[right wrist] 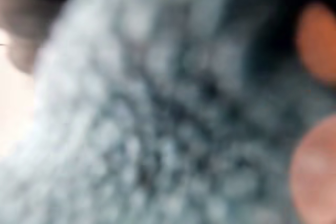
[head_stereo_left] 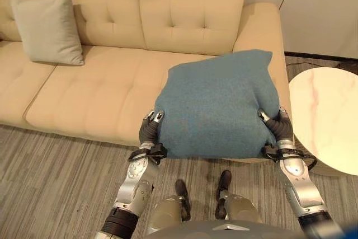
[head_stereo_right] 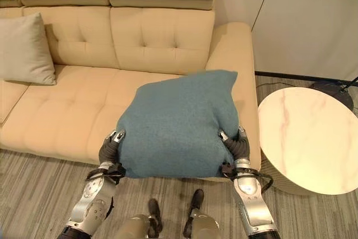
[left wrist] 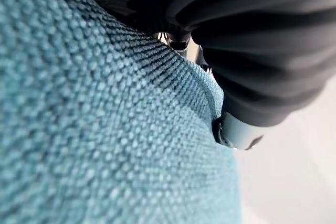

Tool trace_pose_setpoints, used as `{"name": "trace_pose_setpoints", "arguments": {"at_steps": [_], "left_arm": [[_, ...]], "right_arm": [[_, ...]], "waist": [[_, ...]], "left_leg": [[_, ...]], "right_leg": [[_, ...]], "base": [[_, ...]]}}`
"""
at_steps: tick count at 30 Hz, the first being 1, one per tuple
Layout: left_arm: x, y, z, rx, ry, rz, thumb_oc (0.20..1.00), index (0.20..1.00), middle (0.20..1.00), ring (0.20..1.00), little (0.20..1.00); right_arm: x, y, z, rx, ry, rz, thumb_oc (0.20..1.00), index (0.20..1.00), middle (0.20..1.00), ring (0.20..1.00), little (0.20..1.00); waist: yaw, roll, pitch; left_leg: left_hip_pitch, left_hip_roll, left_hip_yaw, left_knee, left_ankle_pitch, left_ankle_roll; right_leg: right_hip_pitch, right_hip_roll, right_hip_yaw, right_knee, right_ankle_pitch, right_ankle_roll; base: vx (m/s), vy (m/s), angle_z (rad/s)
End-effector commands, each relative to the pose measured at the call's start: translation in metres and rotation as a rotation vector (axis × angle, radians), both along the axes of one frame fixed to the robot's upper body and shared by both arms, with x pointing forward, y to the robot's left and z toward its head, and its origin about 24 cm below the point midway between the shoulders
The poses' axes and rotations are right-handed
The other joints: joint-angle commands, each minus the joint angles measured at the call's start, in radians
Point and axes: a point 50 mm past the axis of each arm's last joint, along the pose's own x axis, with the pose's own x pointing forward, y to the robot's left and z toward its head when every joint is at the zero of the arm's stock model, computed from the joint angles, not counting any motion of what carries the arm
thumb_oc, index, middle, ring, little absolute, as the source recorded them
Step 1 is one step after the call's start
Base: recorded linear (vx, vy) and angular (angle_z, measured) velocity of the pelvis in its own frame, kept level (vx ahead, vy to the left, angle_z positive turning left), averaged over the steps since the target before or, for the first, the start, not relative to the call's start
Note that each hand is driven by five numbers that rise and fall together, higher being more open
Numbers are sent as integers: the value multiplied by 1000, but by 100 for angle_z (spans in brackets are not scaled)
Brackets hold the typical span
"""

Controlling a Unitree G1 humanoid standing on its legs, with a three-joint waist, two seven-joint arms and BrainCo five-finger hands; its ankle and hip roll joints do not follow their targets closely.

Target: Pick up all the scattered cushions and arrange them neatly on the sofa.

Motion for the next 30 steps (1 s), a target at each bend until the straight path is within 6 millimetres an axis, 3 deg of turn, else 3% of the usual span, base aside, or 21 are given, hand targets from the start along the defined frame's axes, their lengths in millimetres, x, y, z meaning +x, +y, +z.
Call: {"name": "trace_pose_setpoints", "arguments": {"at_steps": [1, 6, 7, 9, 11, 12, 13, 15, 19, 22, 25, 27, 30], "left_arm": [[9, -17, 57, -10, -325, -137, 200, 200, 200, 200, 200], [5, -10, 62, 52, -348, -123, 200, 200, 200, 200, 200], [5, -10, 62, 67, -349, -132, 200, 200, 200, 200, 200], [6, -10, 62, 72, -352, -139, 200, 200, 200, 200, 200], [6, -11, 61, 77, -348, -155, 200, 200, 200, 200, 200], [6, -11, 61, 77, -348, -155, 200, 200, 200, 200, 200], [5, -11, 57, 97, -329, -172, 200, 200, 200, 200, 200], [7, -12, 58, 105, -331, -176, 200, 200, 200, 200, 200], [7, -18, 59, 96, -350, -207, 200, 200, 200, 200, 200], [7, -22, 60, 97, -357, -225, 200, 200, 200, 200, 200], [7, -28, 61, 61, -361, -244, 200, 200, 200, 200, 200], [7, -29, 60, 55, -354, -252, 200, 200, 200, 200, 200], [6, -27, 58, 79, -337, -257, 200, 200, 200, 200, 200]], "right_arm": [[10, 18, 51, 30, -306, 78, 200, 200, 200, 200, 200], [17, 34, 54, 57, -316, 131, 200, 200, 200, 200, 200], [17, 36, 54, 75, -317, 133, 200, 200, 200, 200, 200], [16, 35, 54, 85, -320, 123, 200, 200, 200, 200, 200], [15, 33, 54, 75, -325, 115, 200, 200, 200, 200, 200], [15, 33, 54, 75, -325, 115, 200, 200, 200, 200, 200], [14, 35, 56, 73, -335, 128, 200, 200, 200, 200, 200], [14, 36, 56, 74, -339, 131, 200, 200, 200, 200, 200], [9, 29, 53, 68, -331, 118, 200, 200, 200, 200, 200], [6, 25, 53, 63, -335, 115, 200, 200, 200, 200, 200], [2, 16, 55, 42, -340, 107, 200, 200, 200, 200, 200], [1, 13, 55, 52, -335, 93, 200, 200, 200, 200, 200], [1, 13, 56, 50, -340, 93, 200, 200, 200, 200, 200]], "waist": [[-23, -37, -120], [13, -35, -111], [18, -43, -107], [7, -49, -101], [-6, -53, -103], [-6, -53, -103], [-5, -58, -112], [-5, -59, -106], [-24, -75, -108], [-38, -85, -111], [-63, -104, -104], [-66, -111, -97], [-52, -110, -109]], "left_leg": [[11, -27, -16, -36, -42, -5], [69, -91, -54, -142, -45, 47], [81, -102, -71, -173, -38, 56], [76, -108, -104, -188, -31, 62], [67, -116, -135, -188, -29, 70], [67, -116, -135, -188, -29, 70], [62, -131, -160, -188, -27, 76], [63, -137, -178, -188, -25, 76], [67, -157, -219, -156, -46, 65], [41, -156, -224, -65, -86, 57], [-58, -128, -191, 167, -140, 19], [-110, -95, -153, 242, -124, 7], [-146, -68, -143, 122, -62, 20]], "right_leg": [[71, 16, 50, 31, -107, 124], [32, -45, 69, 147, -93, 164], [17, -54, 101, 179, -95, 175], [-18, -30, 202, 212, -92, 181], [-43, 34, 321, 215, -112, 176], [-43, 34, 321, 215, -112, 176], [-54, 86, 360, 192, -112, 166], [-78, 101, 345, 195, -106, 166], [-32, 121, 392, 142, -105, 149], [-5, 114, 389, 128, -110, 137], [45, 94, 355, 105, -127, 112], [65, 86, 339, 95, -134, 105], [81, 93, 341, 92, -159, 106]], "base": [[11, 289, 33], [-53, 331, 9], [-47, 173, 10], [-37, 103, 35], [15, 70, 58], [101, 51, 80], [103, 18, 70], [108, -12, 32], [140, -76, 52], [122, -83, 75], [76, -88, 48], [45, -47, 94], [182, 18, 32]]}}
